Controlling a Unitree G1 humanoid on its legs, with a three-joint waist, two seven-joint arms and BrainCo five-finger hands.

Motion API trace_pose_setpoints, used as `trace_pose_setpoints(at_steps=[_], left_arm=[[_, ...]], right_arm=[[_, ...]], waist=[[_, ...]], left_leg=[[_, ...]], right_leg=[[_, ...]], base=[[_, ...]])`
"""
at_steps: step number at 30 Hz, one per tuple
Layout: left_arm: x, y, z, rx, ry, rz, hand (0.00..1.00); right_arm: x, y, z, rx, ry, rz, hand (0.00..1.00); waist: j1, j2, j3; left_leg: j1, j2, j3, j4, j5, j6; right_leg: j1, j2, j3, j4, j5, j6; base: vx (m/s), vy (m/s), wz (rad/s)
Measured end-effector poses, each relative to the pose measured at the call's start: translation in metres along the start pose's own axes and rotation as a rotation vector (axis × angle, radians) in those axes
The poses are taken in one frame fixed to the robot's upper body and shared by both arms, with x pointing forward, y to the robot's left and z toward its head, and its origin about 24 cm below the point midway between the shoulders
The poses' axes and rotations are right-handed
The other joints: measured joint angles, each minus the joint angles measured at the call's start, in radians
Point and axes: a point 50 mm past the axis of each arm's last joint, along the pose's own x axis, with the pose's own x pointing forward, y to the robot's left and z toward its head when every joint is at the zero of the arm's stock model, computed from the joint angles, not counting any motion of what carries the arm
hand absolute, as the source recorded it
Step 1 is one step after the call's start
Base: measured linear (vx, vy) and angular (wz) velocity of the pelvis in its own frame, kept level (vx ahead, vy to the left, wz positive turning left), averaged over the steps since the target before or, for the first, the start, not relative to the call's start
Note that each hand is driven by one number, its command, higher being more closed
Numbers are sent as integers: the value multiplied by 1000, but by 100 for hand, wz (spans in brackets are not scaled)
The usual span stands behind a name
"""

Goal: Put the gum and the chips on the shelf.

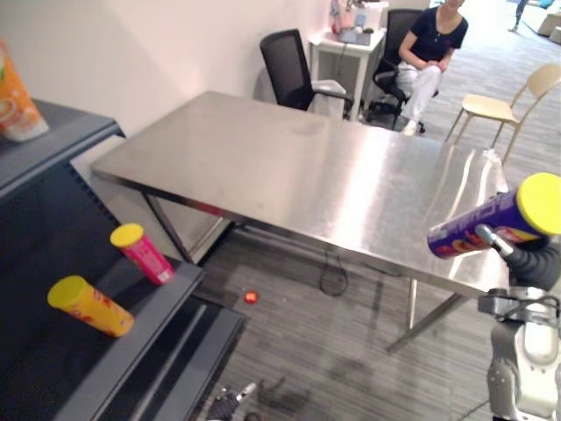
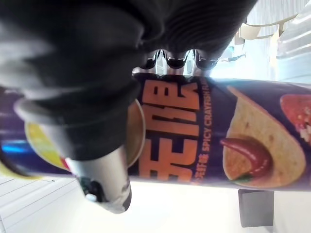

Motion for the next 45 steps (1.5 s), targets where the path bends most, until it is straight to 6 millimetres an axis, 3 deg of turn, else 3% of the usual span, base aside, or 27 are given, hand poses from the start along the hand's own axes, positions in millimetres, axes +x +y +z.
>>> trace_pose_setpoints(at_steps=[4,6,9,10,11,12,13,14,15,18,19,21,22,24,28,31,33,35,42,45], left_arm=[[0,0,0,-7,-2,1,0],[1,-1,6,-46,-24,6,0],[2,-3,14,-68,-57,7,0],[1,-7,14,-87,-62,2,0],[1,-8,13,-107,-60,0,0],[1,-7,12,-136,-48,5,0],[2,-2,14,-166,-56,21,0],[1,0,13,-173,-51,29,0],[-1,3,4,-175,-23,39,0],[-9,9,-23,-213,53,67,0],[-10,8,-26,-217,67,65,0],[-10,1,-31,-232,92,38,0],[-10,-1,-30,-233,88,33,0],[-8,4,-26,-210,75,36,0],[-8,8,-25,-155,77,56,0],[-6,14,-19,-124,64,80,0],[-4,21,-11,-115,42,96,0],[-3,24,-8,-109,34,101,0],[-3,26,-6,-126,19,108,0],[-2,25,4,-135,-25,101,0]], right_arm=[[-1,11,-5,31,19,34,100],[4,32,-12,99,29,81,100],[15,50,-13,155,10,132,100],[22,53,-8,162,-20,143,100],[24,52,-6,154,-30,144,100],[23,47,-7,137,-25,126,100],[24,39,-6,123,-30,92,100],[25,37,-6,118,-34,79,100],[25,32,-5,109,-40,56,100],[18,6,-4,54,-29,-42,100],[17,2,-4,44,-29,-59,100],[13,-12,-2,13,-30,-117,100],[11,-15,-2,7,-25,-131,100],[6,-16,-4,30,-19,-168,100],[5,-14,0,44,-43,-184,100],[0,-12,-4,45,-27,-224,100],[-3,-8,-8,44,-3,-225,100],[-3,-5,-9,47,3,-210,100],[-6,-2,-17,41,44,-192,100],[2,11,-20,65,44,-134,100]], waist=[[5,5,15],[-1,15,44],[16,59,88],[35,92,105],[33,110,110],[33,112,114],[31,83,126],[30,80,127],[29,85,124],[2,104,119],[0,108,117],[-6,137,101],[-4,144,96],[-1,122,97],[1,102,104],[0,69,128],[1,34,156],[2,22,166],[10,21,169],[34,15,172]], left_leg=[[-15,-15,-33,37,-6,7],[-134,1,-138,197,-38,2],[-195,25,-235,194,7,-21],[-216,33,-247,133,75,-8],[-218,47,-233,91,48,18],[-249,60,-99,82,-74,151],[-279,55,7,140,-67,187],[-284,53,49,194,-42,193],[-280,60,99,283,-31,185],[-188,129,174,475,-97,129],[-169,135,177,476,-100,121],[-97,127,175,328,-106,67],[-86,121,183,274,-107,63],[-99,91,206,199,-89,36],[-139,41,173,199,-85,43],[-130,27,173,191,-84,45],[-120,27,192,187,-85,47],[-124,32,211,180,-87,49],[-128,30,280,141,-71,63],[-195,62,277,259,-128,85]], right_leg=[[-35,-30,-11,128,-69,-2],[-64,-31,-80,218,-112,-29],[-85,-5,-185,280,-149,-63],[-106,1,-244,328,-184,-92],[-107,3,-283,333,-188,-102],[-93,-27,-363,301,-179,-112],[-94,-78,-422,289,-170,-127],[-91,-98,-447,286,-164,-134],[-80,-116,-486,277,-153,-139],[-34,-125,-635,236,-123,-134],[-34,-125,-660,234,-120,-132],[-42,-126,-742,234,-108,-114],[-41,-129,-768,237,-105,-112],[-39,-164,-836,267,-100,-109],[-38,-222,-855,315,-93,-96],[-43,-257,-844,357,-92,-96],[-45,-250,-817,336,-92,-94],[-62,-225,-792,299,-76,-78],[-110,-172,-734,192,3,-83],[-109,-153,-738,141,36,-83]], base=[[-22,-17,27],[-83,-110,83],[-199,-156,110],[-241,-169,112],[-290,-186,171],[-190,-104,180],[-155,-93,177],[-112,-95,135],[-97,-119,113],[-91,-75,131],[-54,45,134],[-36,123,115],[-43,184,111],[-44,175,107],[-9,158,59],[-43,106,4],[-73,46,-20],[-68,34,-34],[5,45,-27],[46,42,-2]])
